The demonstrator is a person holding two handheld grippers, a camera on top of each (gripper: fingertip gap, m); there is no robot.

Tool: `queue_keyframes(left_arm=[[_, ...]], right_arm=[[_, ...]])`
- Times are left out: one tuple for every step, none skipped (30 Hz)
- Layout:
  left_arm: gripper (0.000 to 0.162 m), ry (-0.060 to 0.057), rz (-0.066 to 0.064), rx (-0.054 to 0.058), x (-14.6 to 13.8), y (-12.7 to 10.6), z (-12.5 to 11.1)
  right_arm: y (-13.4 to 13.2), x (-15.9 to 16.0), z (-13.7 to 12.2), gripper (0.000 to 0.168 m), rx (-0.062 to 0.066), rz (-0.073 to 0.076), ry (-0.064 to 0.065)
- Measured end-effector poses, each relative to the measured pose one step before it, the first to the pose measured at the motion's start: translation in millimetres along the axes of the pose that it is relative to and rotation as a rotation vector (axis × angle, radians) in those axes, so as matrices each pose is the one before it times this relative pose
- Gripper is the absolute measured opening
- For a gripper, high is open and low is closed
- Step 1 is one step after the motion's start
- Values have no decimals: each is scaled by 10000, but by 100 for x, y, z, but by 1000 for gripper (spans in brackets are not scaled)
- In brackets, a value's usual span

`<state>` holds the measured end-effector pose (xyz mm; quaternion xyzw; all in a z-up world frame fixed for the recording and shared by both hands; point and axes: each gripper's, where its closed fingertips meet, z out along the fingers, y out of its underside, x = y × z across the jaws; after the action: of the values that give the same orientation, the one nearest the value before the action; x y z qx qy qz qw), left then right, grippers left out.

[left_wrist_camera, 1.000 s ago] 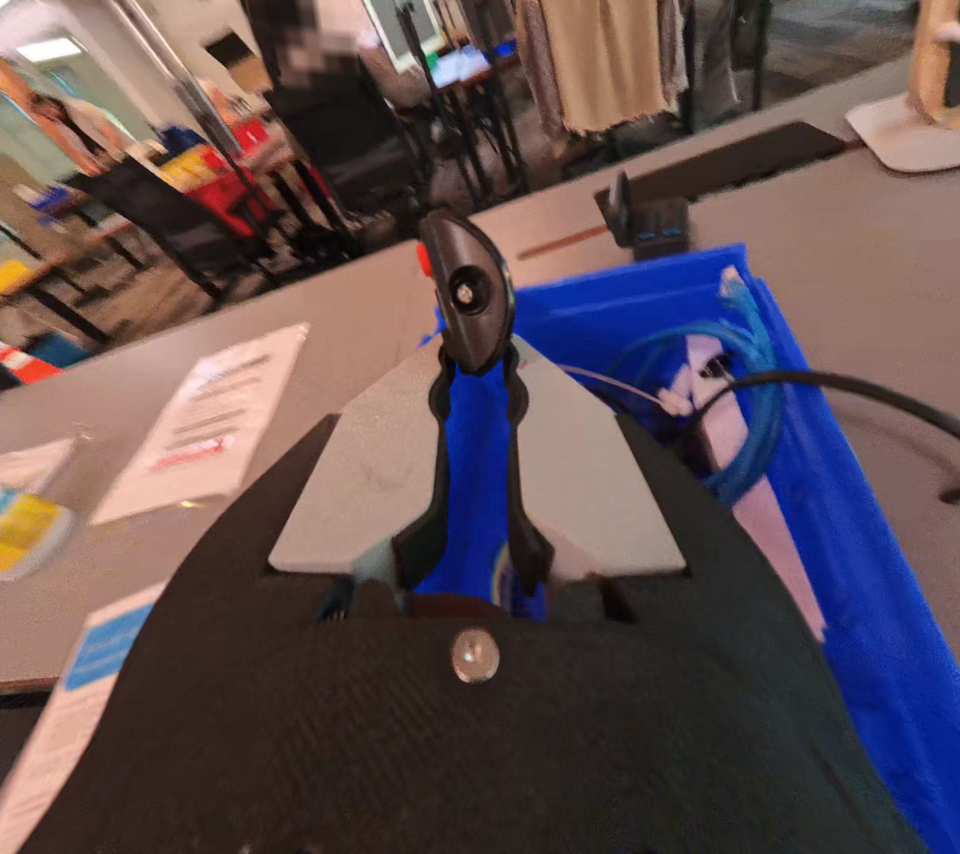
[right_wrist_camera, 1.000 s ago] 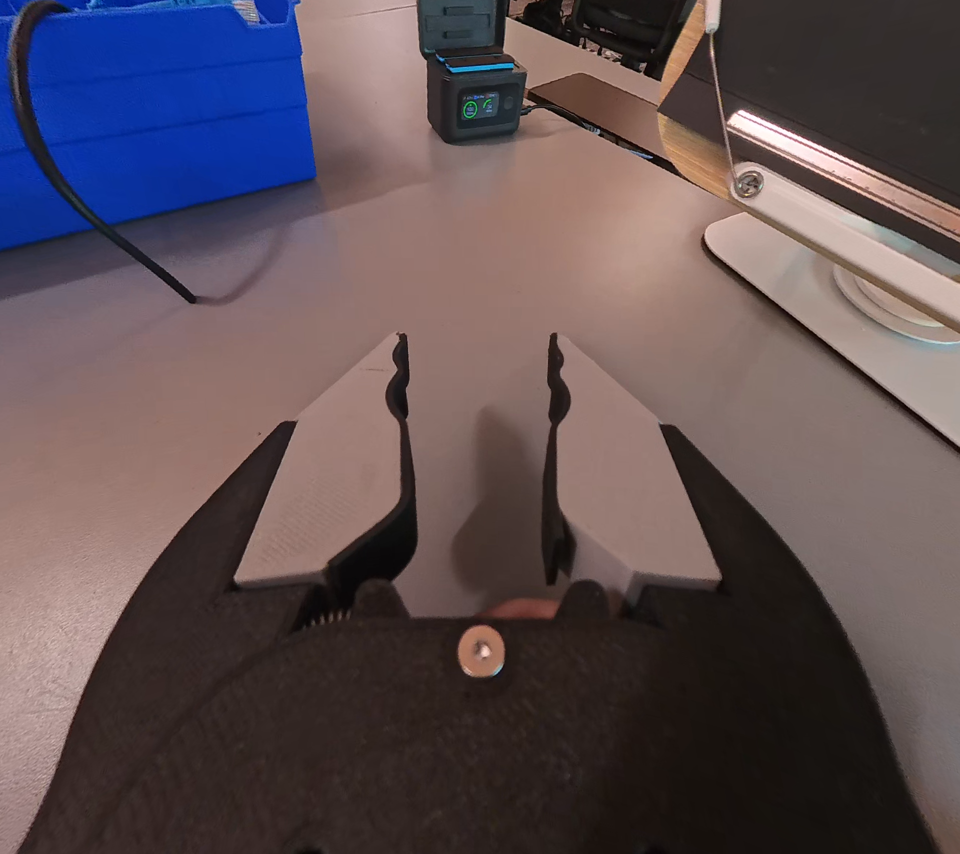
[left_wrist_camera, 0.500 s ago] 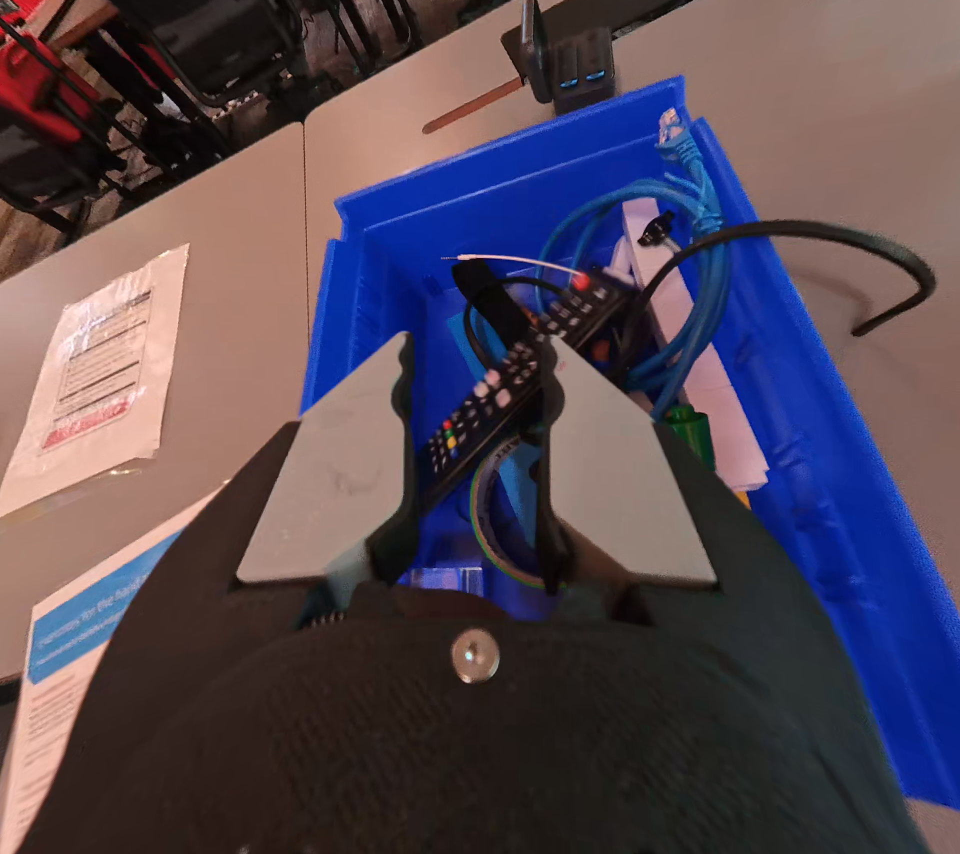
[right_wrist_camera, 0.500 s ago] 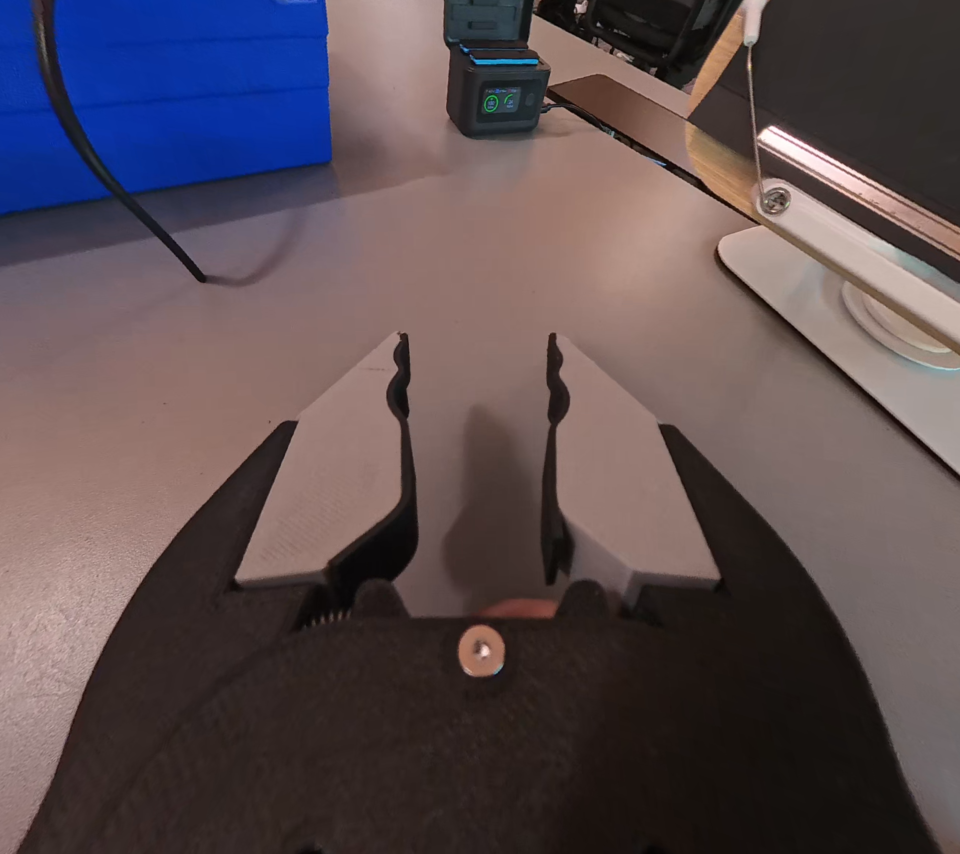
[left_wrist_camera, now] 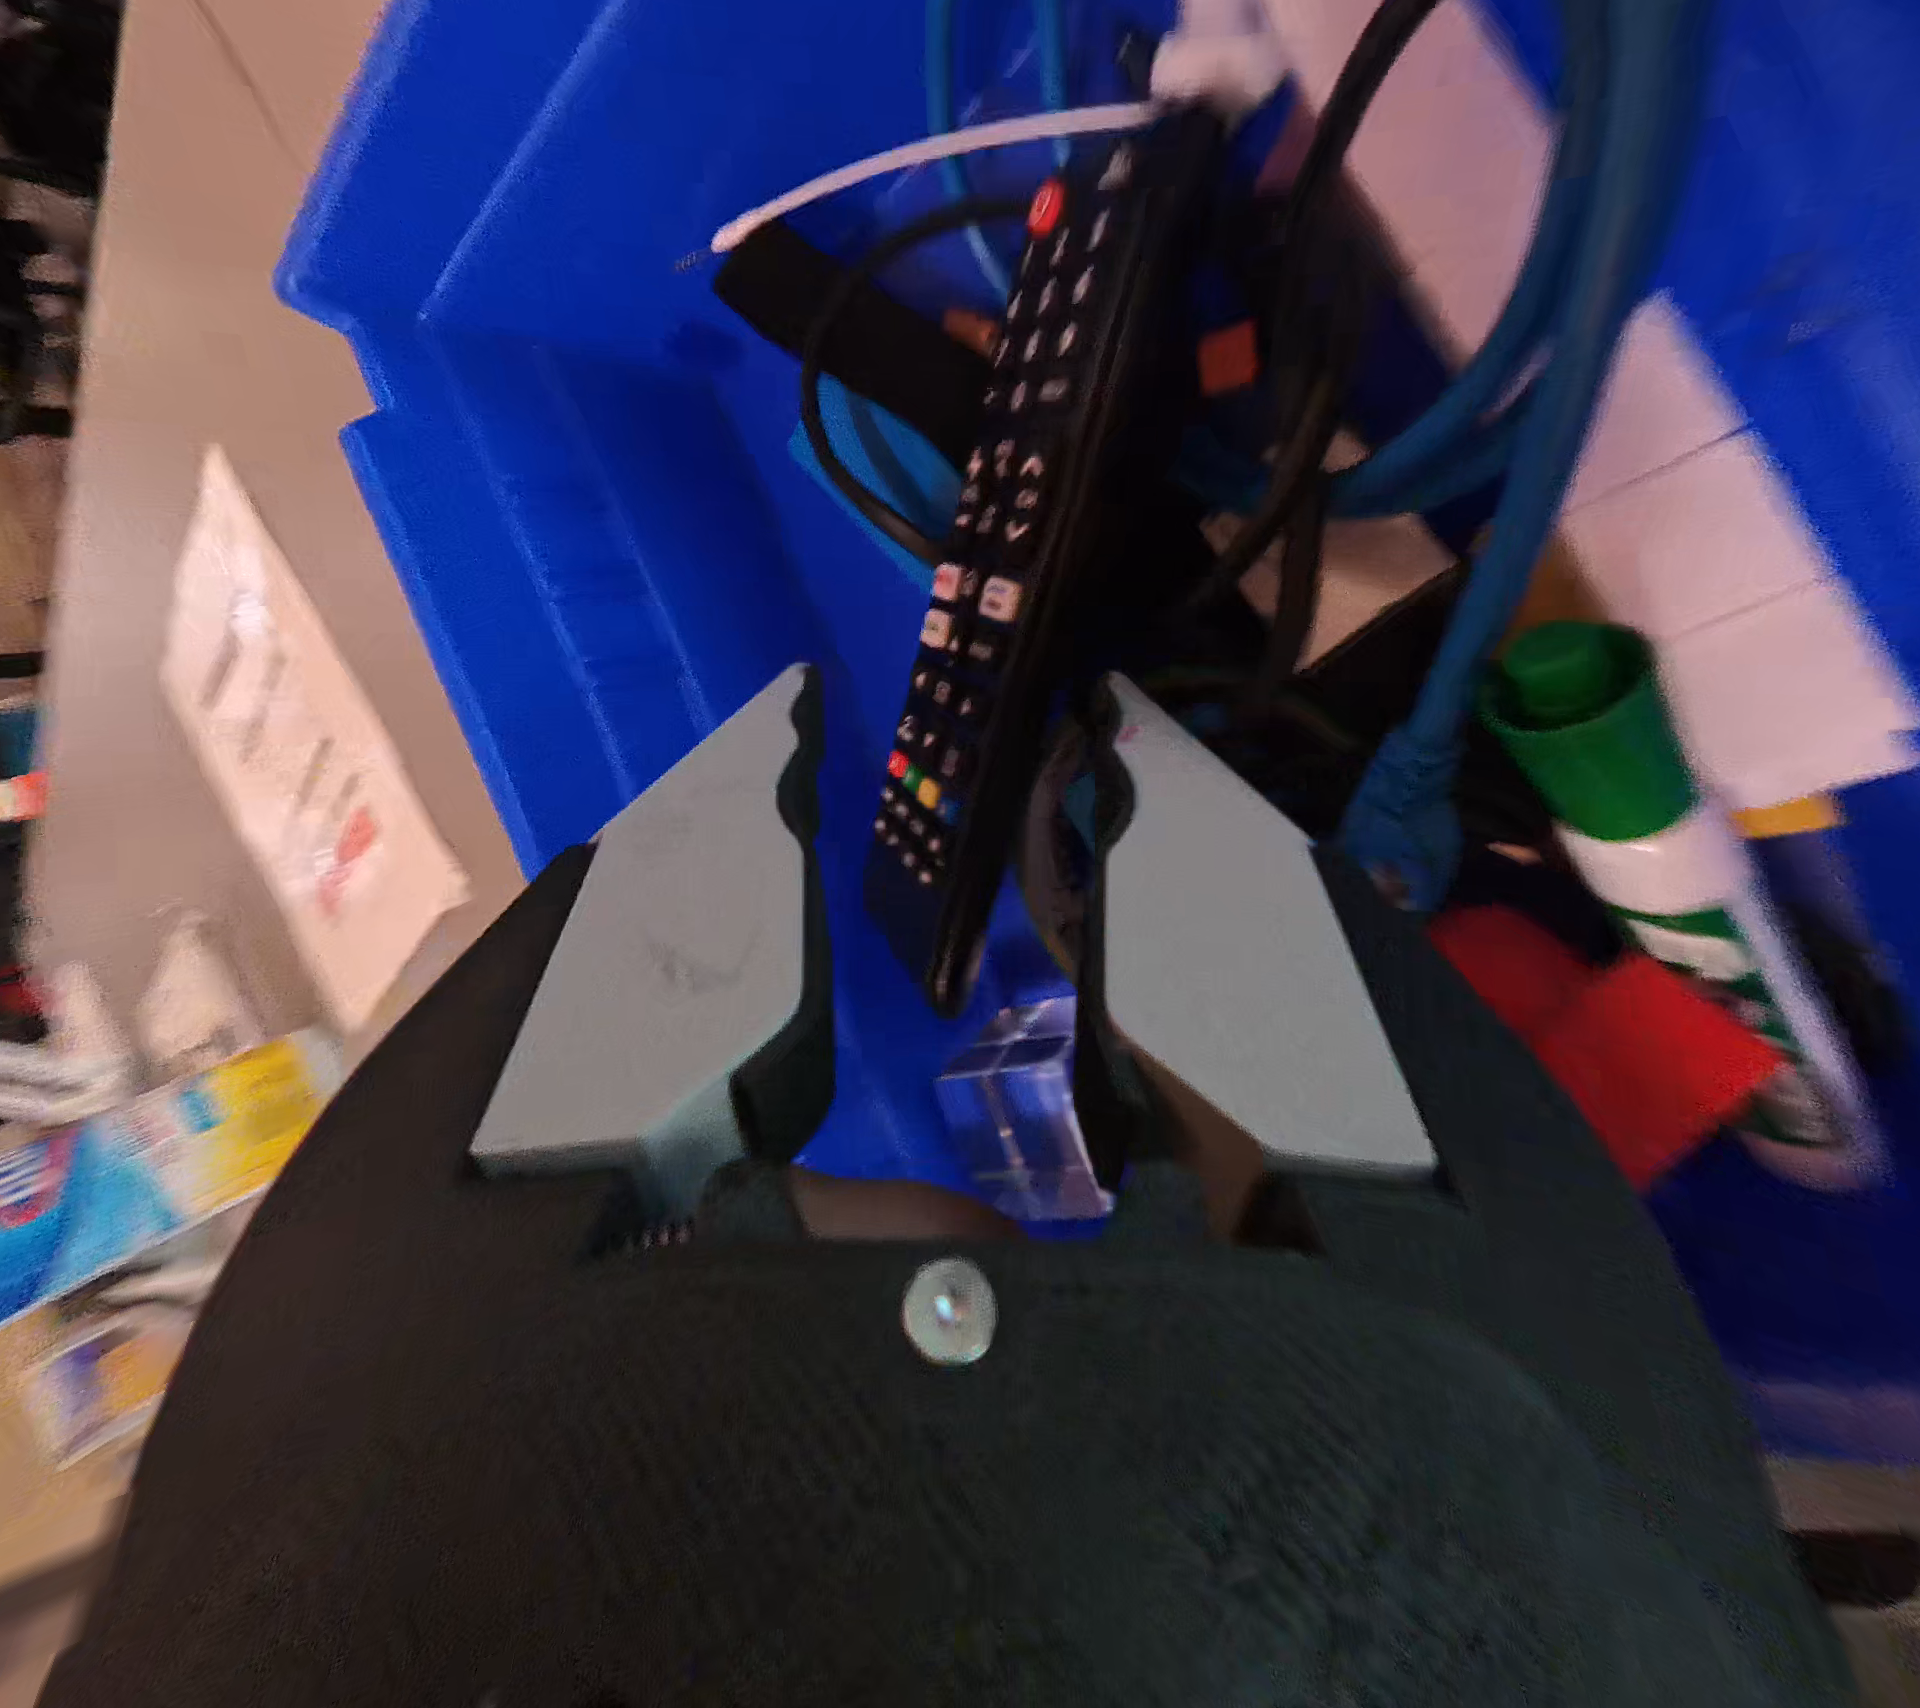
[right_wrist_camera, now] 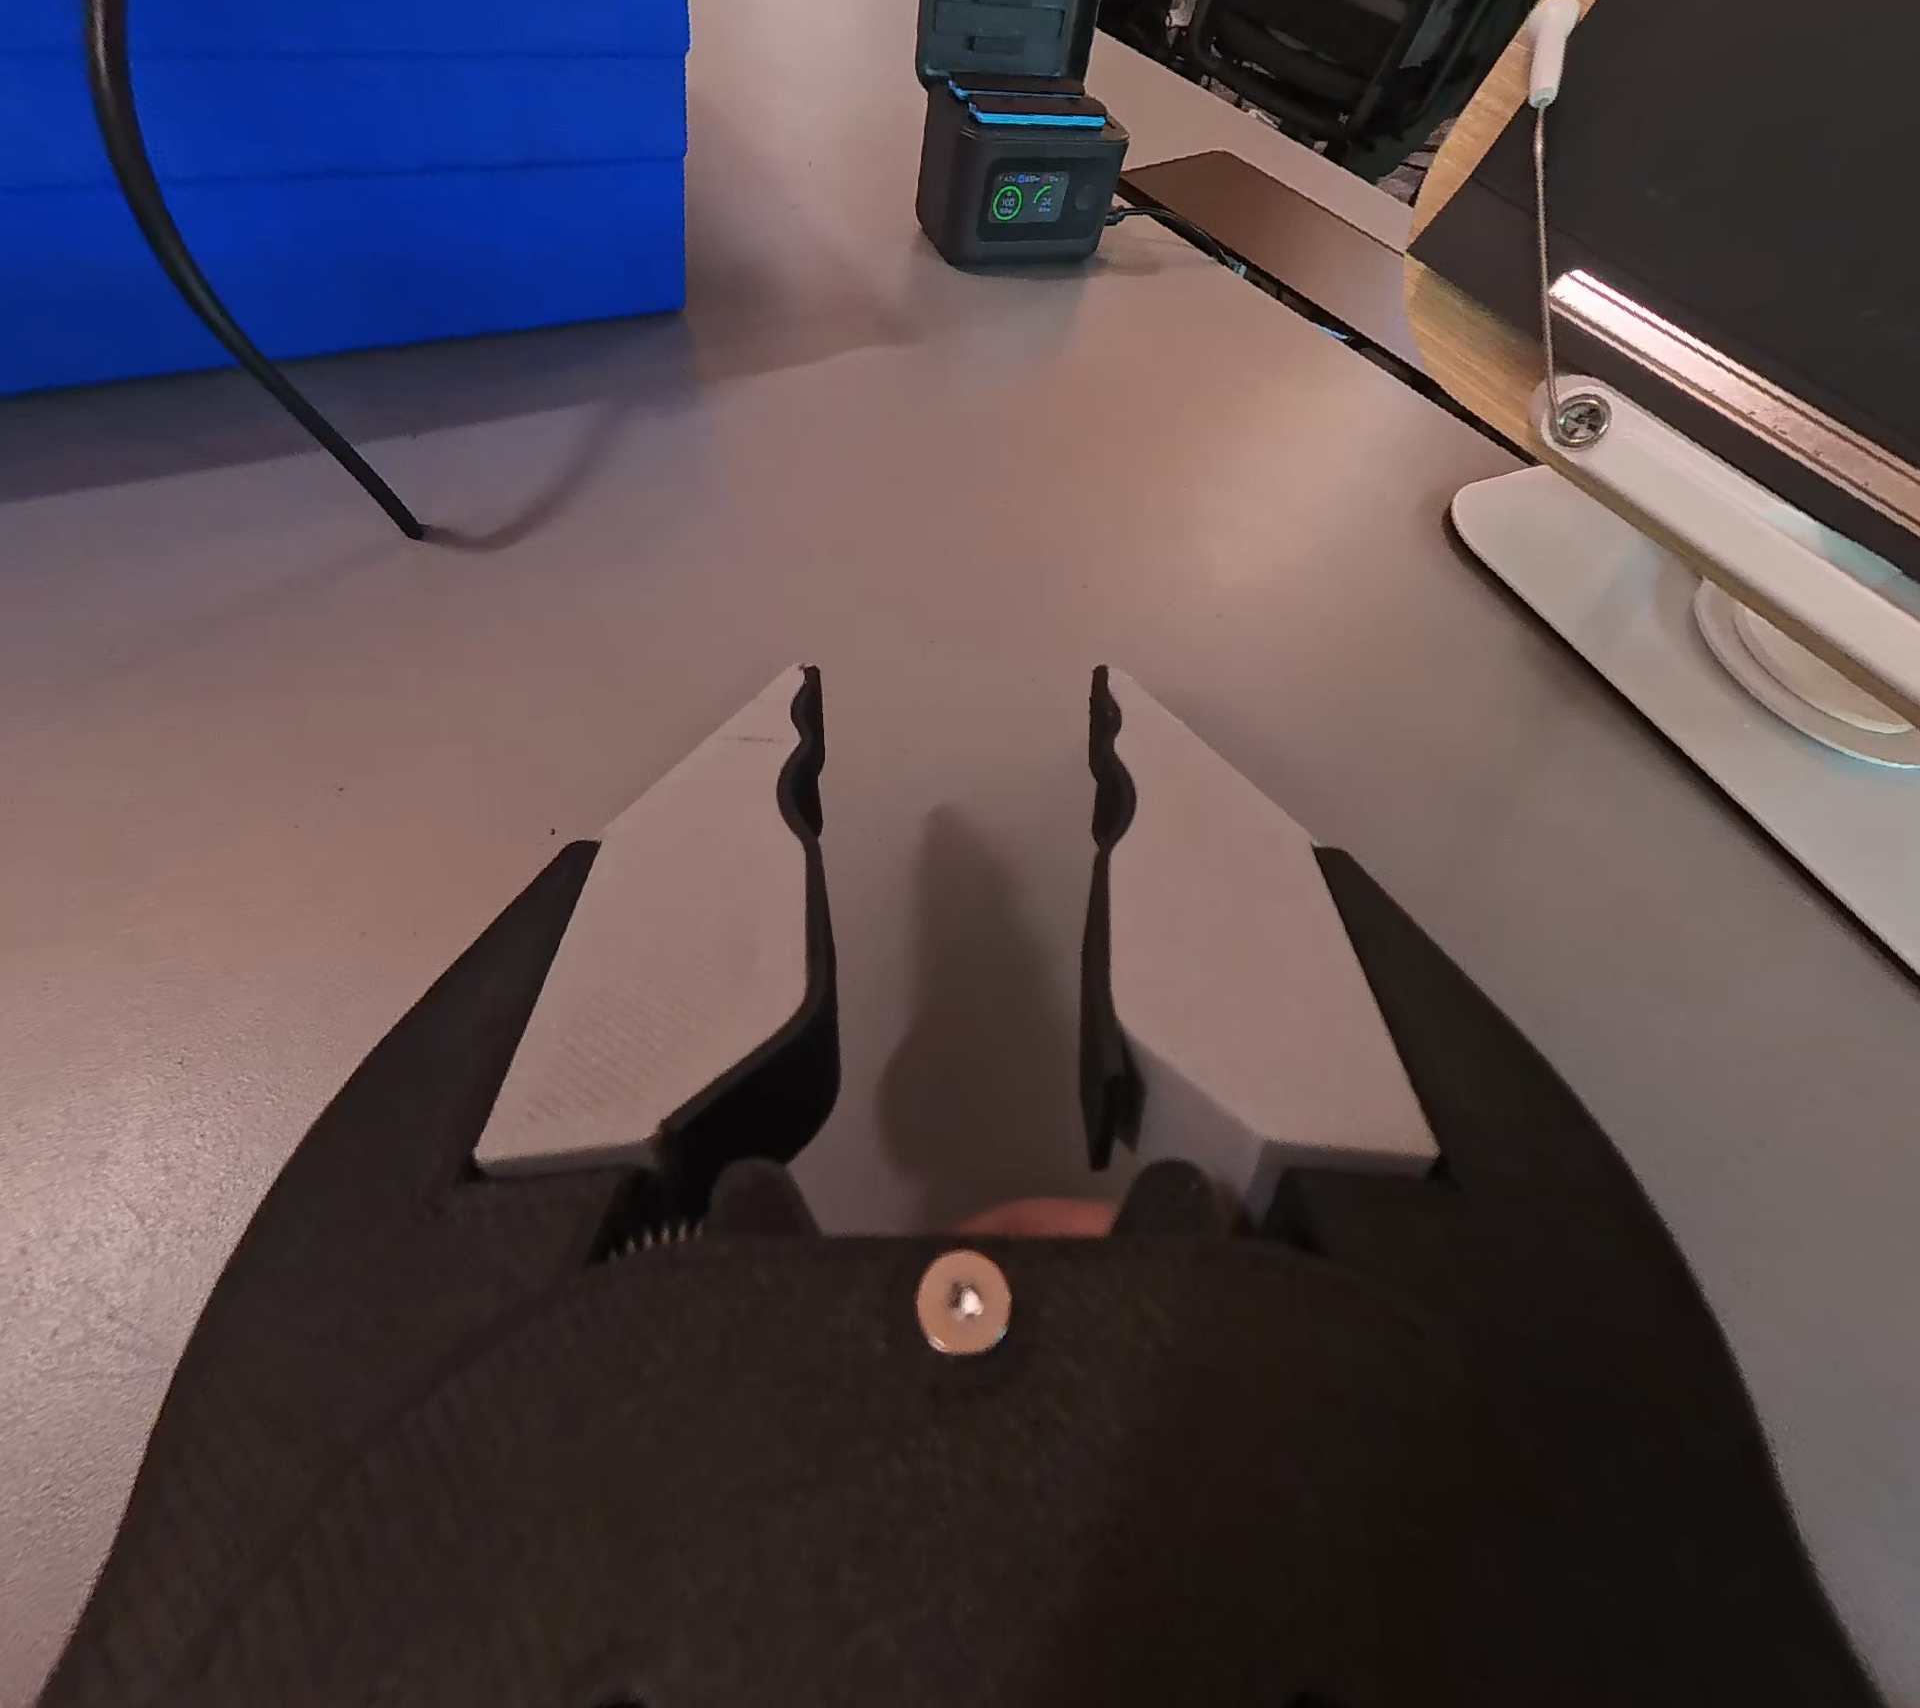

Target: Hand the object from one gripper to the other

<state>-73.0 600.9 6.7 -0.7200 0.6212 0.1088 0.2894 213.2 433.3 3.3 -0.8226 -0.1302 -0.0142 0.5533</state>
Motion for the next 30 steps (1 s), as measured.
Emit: queue_keyframes(left_arm=[[47, -355, 454, -463, -431, 599, 578], [49, -188, 388, -427, -248, 523, 578], [50, -165, 289, -441, -292, 497, 577], [52, -93, 213, -422, -249, 446, 538], [52, 1, 137, -242, -148, 132, 398], [52, 89, 109, -109, -50, -77, 284], [53, 69, 99, -45, -73, -189, 312], [53, 93, 88, -11, 6, -216, 427], [44, 266, 87, -29, 331, -148, 518], [31, 240, 74, 34, 402, -254, 497], [27, -360, 155, -17, -447, -93, 299], [23, -360, 179, 44, -316, -84, -41], [23, -328, 98, 2, -301, 47, -239], [23, -415, 17, 108, -475, 23, -413], [23, -448, -177, 223, -743, 9, -616], [23, -364, -424, 306, -939, 38, -780], [22, -364, -603, 396, -1269, -9, -933], [22, -466, -718, 449, -1744, -64, -1108], [22, -546, -839, 514, -2127, -331, -1294], [22, -587, -936, 661, -2269, -880, -1480], [22, -322, -953, 773, -1700, -1542, -1640], [22, -17, -783, 879, -738, -2260, -1742], [22, 158, -415, 1029, 317, -2866, -1724], [21, 359, -186, 1052, 1398, -3147, -1484], [21, 605, -155, 912, 2402, -3054, -1012], [22, 720, -140, 782, 3052, -2750, -398], [22, 786, -146, 716, 3445, -2329, 237], [22, 836, -203, 592, 3539, -1725, 904], [21, 642, -255, 397, 3091, -942, 1534], [22, 360, -191, 193, 2449, -151, 1965]], right_arm=[[-2, 32, 7, 48, 1, 39, -9], [0, 31, 6, 47, -2, 38, -4], [-75, 8, -10, 45, 50, 41, -8], [-171, -46, -49, 44, 109, 51, -36], [-142, -68, -40, 43, 100, 57, -55], [-58, -21, -21, 43, 39, 51, -37], [-7, 23, 0, 44, 4, 38, -9], [-6, 18, -7, 44, 5, 30, -8], [-3, 13, -1, 44, -2, 23, -9], [6, 5, 4, 44, -4, 12, -6], [-17, 2, -8, 44, 9, 4, -3], [-22, 8, -21, 44, 19, 4, -3], [-17, 3, -24, 44, 16, 13, -9], [-16, 26, -3, 44, 11, 25, -5], [8, 22, 1, 44, -1, 35, -3], [14, 42, 19, 44, -11, 42, -3], [0, 58, 1, 44, 0, 51, 0], [-38, 88, -12, 44, 30, 67, 19], [-92, 130, -49, 44, 74, 90, 40], [-158, 144, -84, 44, 116, 115, 31], [-214, 55, -83, 45, 153, 136, -34], [-265, -14, -105, 46, 189, 162, -87], [-301, -19, -121, 47, 216, 180, -90], [-355, -89, -146, 49, 249, 183, -146], [-446, -239, -181, 52, 317, 213, -253], [-514, -253, -212, 53, 359, 258, -270], [-545, -178, -267, 55, 372, 251, -230], [-591, -118, -300, 58, 385, 199, -190], [-600, -40, -340, 60, 364, 141, -133], [-597, 33, -345, 62, 326, 88, -73]])
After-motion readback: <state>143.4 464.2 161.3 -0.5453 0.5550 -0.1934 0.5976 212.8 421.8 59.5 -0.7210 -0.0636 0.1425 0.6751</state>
